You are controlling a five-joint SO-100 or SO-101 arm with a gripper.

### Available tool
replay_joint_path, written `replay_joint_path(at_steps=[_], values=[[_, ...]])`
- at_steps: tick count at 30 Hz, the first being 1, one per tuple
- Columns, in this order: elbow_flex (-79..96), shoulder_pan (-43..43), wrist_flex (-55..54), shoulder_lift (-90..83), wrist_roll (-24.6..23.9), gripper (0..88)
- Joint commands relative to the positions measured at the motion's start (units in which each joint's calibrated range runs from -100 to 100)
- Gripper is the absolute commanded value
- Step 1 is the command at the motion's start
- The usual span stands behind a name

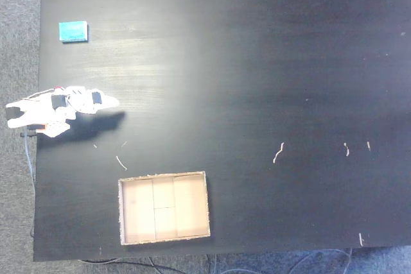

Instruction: Pick the green block and drop it in the box on the right.

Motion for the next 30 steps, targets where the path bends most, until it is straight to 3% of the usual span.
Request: replay_joint_path(at_steps=[1, 12, 13, 16, 18, 24, 27, 30], values=[[1.3, 0.7, -0.2, -0.4, 0.2, 0.1], [1.3, 1.0, -0.2, -0.4, 0.0, 0.1], [1.3, 0.7, -0.2, -0.4, 0.7, 3.2], [-7.8, -5.7, 3.3, 1.6, 4.8, 5.2], [-20.7, -12.3, 10.6, 6.4, 9.0, 11.4], [-60.2, -34.8, 25.6, 41.8, 9.3, 34.7], [-62.1, -43.5, 25.3, 53.0, 9.3, 37.0], [-70.0, -46.8, 27.1, 71.8, 10.1, 37.6]])
